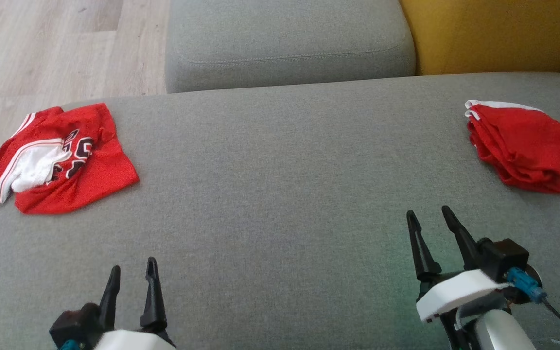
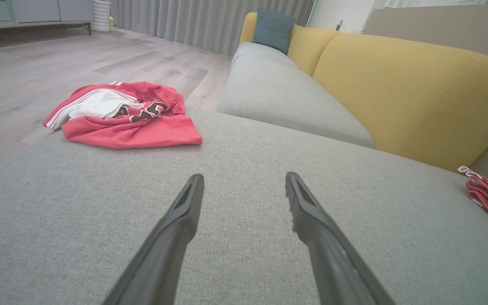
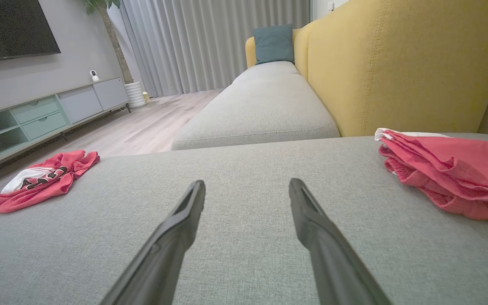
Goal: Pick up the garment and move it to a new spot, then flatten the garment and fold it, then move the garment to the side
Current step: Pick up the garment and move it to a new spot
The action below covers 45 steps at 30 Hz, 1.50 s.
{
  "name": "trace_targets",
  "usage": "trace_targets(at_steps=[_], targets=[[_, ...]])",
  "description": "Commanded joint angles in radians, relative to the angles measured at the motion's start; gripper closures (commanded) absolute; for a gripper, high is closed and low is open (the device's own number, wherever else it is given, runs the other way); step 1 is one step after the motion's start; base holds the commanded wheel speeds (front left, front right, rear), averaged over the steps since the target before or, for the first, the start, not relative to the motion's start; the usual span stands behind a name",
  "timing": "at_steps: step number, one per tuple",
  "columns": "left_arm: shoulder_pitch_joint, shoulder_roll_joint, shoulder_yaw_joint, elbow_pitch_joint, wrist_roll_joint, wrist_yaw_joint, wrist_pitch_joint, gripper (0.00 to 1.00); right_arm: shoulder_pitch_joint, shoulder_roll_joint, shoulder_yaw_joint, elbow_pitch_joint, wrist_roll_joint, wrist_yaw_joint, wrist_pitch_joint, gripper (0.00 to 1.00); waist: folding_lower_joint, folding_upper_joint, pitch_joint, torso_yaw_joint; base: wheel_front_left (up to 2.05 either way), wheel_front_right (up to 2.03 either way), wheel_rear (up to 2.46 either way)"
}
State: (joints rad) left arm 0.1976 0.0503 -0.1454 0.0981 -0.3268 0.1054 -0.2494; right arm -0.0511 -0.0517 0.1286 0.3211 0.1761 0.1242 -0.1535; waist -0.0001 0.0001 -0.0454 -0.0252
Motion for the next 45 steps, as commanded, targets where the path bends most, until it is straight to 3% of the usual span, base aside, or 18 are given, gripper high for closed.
trace_targets(at_steps=[1, 9, 19, 26, 35, 45], targets=[[-0.061, 0.0, 0.033, -0.03, 0.008, -0.005, -0.012, 0.0, -0.029, 0.001, 0.027, -0.039, 0.001, 0.007, -0.001, 0.0, 0.0001, -0.0001, 0.001, 0.003, 0.0, 0.0, 0.0], [-0.076, 0.0, 0.022, -0.033, 0.028, -0.012, -0.012, 0.0, -0.024, 0.001, 0.036, -0.05, -0.003, 0.007, -0.002, 0.0, 0.0001, -0.0001, -0.008, 0.074, 0.0, 0.0, 0.0], [-0.048, 0.009, 0.014, -0.09, 0.061, -0.025, -0.012, 0.0, 0.004, 0.001, 0.06, -0.056, 0.027, 0.007, -0.016, 0.0, 0.0001, -0.0001, -0.039, 0.33, 0.0, 0.0, 0.0], [-0.016, 0.029, 0.022, -0.122, 0.062, -0.018, -0.002, 0.0, 0.008, 0.001, 0.081, -0.043, 0.052, 0.007, -0.026, 0.0, 0.0001, -0.0001, -0.05, 0.469, 0.0, 0.0, 0.0], [0.026, 0.032, 0.075, -0.178, 0.039, 0.018, -0.006, 0.0, -0.053, 0.001, 0.152, -0.022, 0.063, 0.007, -0.021, 0.0, 0.0001, -0.0001, -0.017, 0.508, 0.0, 0.0, 0.0], [-0.008, 0.069, 0.115, -0.192, 0.027, 0.012, -0.001, 0.0, -0.079, 0.001, 0.12, -0.021, 0.04, 0.007, -0.026, 0.0, 0.0001, -0.0001, 0.015, 0.503, 0.0, 0.0, 0.0]])
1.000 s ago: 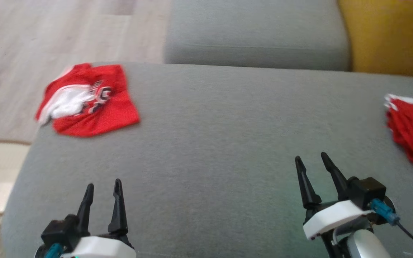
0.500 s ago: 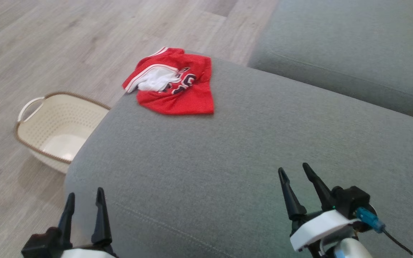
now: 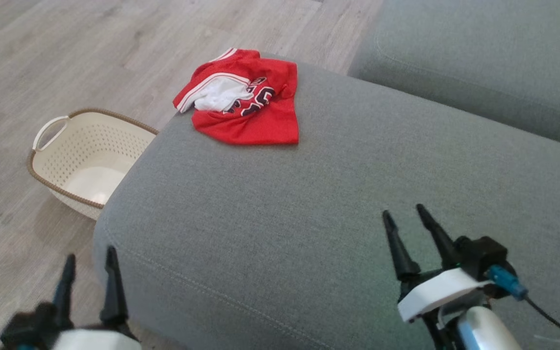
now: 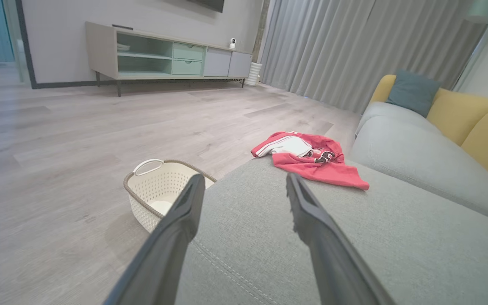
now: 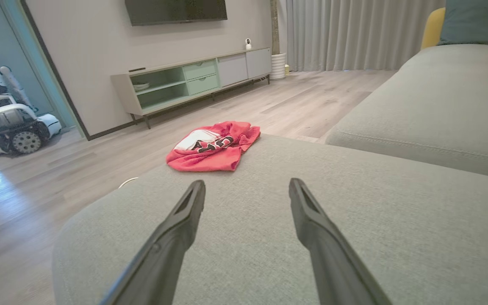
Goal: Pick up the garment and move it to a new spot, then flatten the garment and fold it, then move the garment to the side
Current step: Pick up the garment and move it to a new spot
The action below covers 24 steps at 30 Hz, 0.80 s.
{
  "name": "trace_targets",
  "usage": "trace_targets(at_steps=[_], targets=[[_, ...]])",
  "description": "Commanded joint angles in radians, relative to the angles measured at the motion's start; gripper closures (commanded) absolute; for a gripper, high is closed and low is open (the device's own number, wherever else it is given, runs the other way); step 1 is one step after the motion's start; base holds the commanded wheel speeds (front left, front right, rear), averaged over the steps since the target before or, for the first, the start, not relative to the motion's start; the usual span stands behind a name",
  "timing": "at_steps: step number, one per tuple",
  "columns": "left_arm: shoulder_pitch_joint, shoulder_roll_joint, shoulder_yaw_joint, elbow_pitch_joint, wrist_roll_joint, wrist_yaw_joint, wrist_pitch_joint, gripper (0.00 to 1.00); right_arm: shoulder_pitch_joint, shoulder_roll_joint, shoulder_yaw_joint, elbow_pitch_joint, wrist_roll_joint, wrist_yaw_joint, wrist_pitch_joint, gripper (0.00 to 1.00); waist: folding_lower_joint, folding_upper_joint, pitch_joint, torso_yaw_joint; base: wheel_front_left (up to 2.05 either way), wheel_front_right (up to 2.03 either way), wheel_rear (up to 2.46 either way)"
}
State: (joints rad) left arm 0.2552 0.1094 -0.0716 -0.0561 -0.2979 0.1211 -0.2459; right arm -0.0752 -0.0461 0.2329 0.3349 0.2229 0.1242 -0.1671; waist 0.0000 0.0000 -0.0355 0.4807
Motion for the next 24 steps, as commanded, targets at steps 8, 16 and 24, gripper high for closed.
trace_targets(at_steps=[8, 16, 24], targets=[[-0.366, 0.177, 0.107, -0.012, -0.002, -0.061, 0.072, 0.0, -0.133, -0.004, -0.048, -0.147, -0.117, 0.007, 0.052, 0.0, 0.0, 0.0, 0.211, -0.119, 0.0, 0.0, 0.0], [-0.774, 0.311, 0.1, 0.254, -0.018, -0.148, 0.192, 0.0, -0.2, -0.004, -0.074, -0.273, -0.22, 0.007, 0.111, 0.0, 0.0, 0.0, 0.419, -0.233, 0.0, 0.0, 0.0], [-1.037, 0.367, 0.122, 0.59, -0.089, -0.192, 0.291, 0.0, -0.222, -0.004, -0.052, -0.369, -0.249, 0.007, 0.145, 0.0, 0.0, 0.0, 0.544, -0.33, 0.0, 0.0, 0.0]])
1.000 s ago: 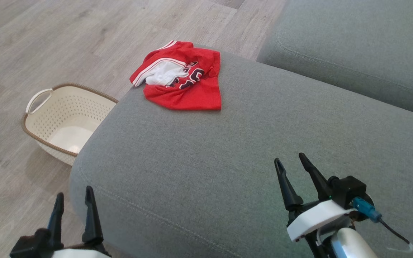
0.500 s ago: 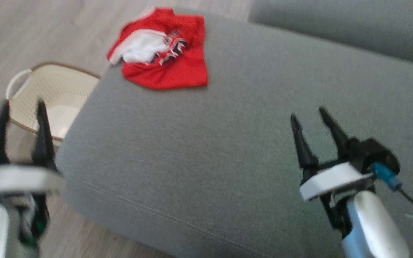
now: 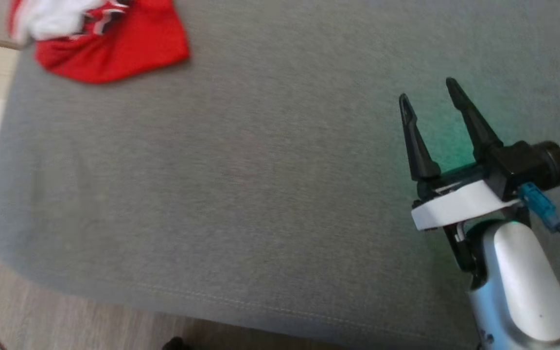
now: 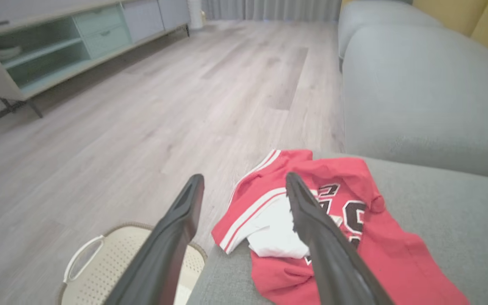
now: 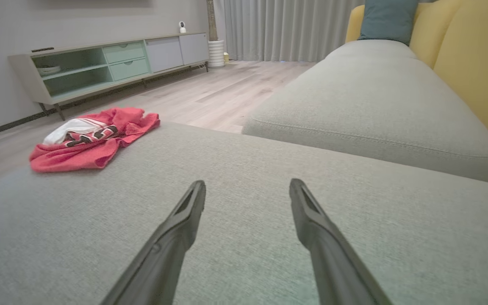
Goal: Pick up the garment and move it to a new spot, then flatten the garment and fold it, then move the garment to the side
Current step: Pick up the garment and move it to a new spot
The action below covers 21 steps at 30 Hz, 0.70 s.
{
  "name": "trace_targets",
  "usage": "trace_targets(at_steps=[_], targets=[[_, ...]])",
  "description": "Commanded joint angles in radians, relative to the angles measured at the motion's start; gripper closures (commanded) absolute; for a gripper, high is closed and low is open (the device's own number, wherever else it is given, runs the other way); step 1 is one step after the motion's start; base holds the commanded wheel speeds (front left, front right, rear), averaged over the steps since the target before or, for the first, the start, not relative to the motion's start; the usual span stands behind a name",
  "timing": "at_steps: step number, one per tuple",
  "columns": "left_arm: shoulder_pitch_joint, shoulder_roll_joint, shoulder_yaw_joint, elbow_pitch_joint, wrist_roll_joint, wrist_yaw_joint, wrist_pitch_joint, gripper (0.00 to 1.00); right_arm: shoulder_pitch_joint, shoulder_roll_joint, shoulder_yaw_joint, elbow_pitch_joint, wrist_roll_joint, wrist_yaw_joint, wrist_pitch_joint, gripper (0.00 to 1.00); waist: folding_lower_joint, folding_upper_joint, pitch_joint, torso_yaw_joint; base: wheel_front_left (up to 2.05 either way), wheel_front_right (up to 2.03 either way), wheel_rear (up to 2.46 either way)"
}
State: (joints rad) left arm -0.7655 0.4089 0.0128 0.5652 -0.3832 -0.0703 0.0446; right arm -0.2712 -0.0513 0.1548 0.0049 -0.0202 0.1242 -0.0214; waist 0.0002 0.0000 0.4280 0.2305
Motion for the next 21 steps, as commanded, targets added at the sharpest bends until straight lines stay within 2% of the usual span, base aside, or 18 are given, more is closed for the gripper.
trace_targets(at_steps=[1, 4, 10, 17, 20, 21], targets=[[-0.04, 0.076, 0.033, 0.012, -0.007, -0.008, 0.011, 0.0, -0.03, 0.001, 0.029, -0.052, -0.009, 0.007, 0.002, 0.0, -0.0002, 0.0, 0.094, -0.092, 0.0, 0.0, 0.0], [-0.099, 0.093, 0.012, 0.108, -0.015, -0.029, 0.037, 0.0, -0.037, 0.001, 0.029, -0.087, -0.017, 0.007, 0.007, 0.0, -0.0002, 0.0, 0.132, -0.117, 0.0, 0.0, 0.0], [-0.179, 0.103, -0.022, 0.223, -0.012, -0.04, 0.054, 0.0, -0.037, 0.001, 0.025, -0.125, -0.013, 0.007, 0.007, 0.0, -0.0002, 0.0, 0.19, -0.148, 0.0, 0.0, 0.0], [-0.23, 0.109, -0.01, 0.311, 0.011, 0.066, 0.01, 0.0, -0.036, 0.001, 0.015, -0.135, -0.009, 0.007, -0.004, 0.0, -0.0002, 0.0, 0.214, -0.167, 0.0, 0.0, 0.0], [-0.246, 0.11, -0.015, 0.346, 0.012, 0.068, 0.004, 0.0, -0.039, 0.001, 0.014, -0.132, -0.008, 0.007, -0.007, 0.0, -0.0002, 0.0, 0.216, -0.169, 0.0, 0.0, 0.0], [-0.251, 0.111, -0.017, 0.357, 0.012, 0.067, 0.001, 0.04, -0.04, 0.001, 0.014, -0.13, -0.007, 0.007, -0.009, 0.0, -0.0002, 0.0, 0.216, -0.17, 0.0, 0.0, 0.0]])
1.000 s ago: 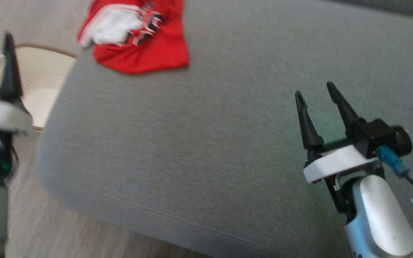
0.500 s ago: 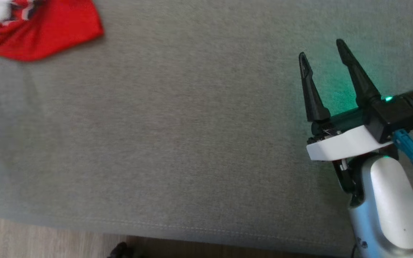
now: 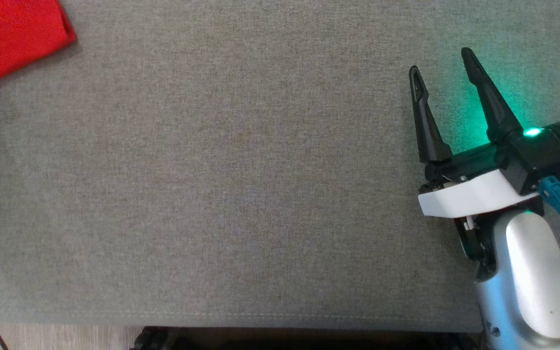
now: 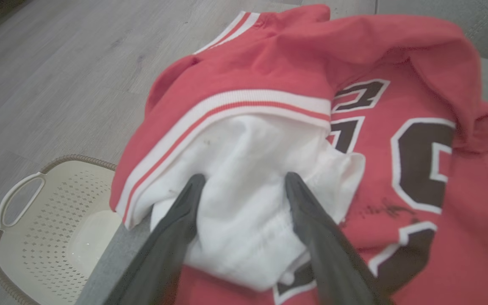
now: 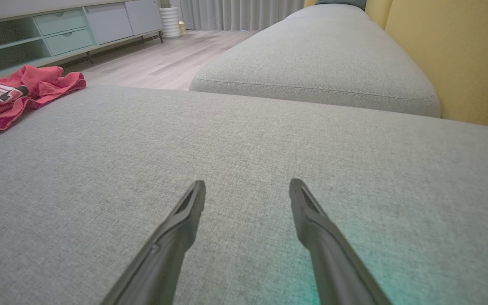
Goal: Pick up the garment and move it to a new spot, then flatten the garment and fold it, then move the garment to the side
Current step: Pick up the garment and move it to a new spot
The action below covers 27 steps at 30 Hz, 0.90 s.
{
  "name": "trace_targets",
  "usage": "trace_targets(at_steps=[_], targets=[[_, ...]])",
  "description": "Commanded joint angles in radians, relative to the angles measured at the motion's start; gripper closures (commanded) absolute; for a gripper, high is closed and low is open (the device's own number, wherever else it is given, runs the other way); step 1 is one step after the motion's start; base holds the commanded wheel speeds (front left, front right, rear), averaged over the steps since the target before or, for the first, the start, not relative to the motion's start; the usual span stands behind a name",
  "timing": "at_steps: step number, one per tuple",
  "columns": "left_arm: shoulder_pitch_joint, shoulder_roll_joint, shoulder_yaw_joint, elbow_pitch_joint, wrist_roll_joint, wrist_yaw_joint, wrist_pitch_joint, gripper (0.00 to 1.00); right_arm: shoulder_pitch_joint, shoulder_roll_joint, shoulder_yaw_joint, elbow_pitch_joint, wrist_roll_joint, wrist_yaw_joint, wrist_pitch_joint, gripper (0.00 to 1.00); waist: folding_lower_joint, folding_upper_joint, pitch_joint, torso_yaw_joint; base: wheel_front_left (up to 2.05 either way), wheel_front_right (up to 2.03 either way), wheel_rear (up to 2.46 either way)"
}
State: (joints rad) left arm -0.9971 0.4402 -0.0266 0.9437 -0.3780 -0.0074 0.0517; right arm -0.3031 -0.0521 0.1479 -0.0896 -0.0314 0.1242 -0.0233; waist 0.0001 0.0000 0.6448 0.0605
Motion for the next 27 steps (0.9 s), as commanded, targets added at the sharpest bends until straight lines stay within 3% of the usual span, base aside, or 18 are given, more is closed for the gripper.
trace_targets(at_steps=[1, 2, 4, 17, 27], targets=[[-0.024, 0.08, 0.02, -0.011, 0.007, 0.003, -0.01, 0.2, -0.009, 0.002, 0.022, -0.033, 0.007, 0.007, -0.009, 0.0, -0.0001, 0.0, -0.002, 0.0, 0.0, 0.0, 0.0], [-0.028, 0.08, 0.02, 0.0, 0.006, 0.004, -0.015, 0.51, -0.01, 0.002, 0.023, -0.03, 0.009, 0.007, -0.012, 0.0, -0.0001, 0.0, -0.004, 0.0, 0.0, 0.0, 0.0], [-0.036, 0.083, 0.017, 0.023, 0.006, 0.001, -0.026, 0.97, -0.013, 0.002, 0.025, -0.022, 0.013, 0.007, -0.016, 0.0, -0.0001, 0.0, -0.01, -0.001, 0.0, 0.0, 0.0], [-0.105, 0.159, -0.035, 0.123, 0.043, -0.067, -0.147, 1.0, -0.027, 0.002, 0.035, 0.076, 0.073, 0.007, -0.084, 0.0, -0.0001, 0.0, -0.167, -0.021, 0.0, 0.0, 0.0], [-0.179, 0.153, -0.151, 0.073, 0.092, -0.116, -0.172, 1.0, 0.001, 0.002, 0.013, 0.186, 0.134, 0.007, -0.147, 0.0, -0.0001, 0.0, -0.355, -0.058, 0.0, 0.0, 0.0]])
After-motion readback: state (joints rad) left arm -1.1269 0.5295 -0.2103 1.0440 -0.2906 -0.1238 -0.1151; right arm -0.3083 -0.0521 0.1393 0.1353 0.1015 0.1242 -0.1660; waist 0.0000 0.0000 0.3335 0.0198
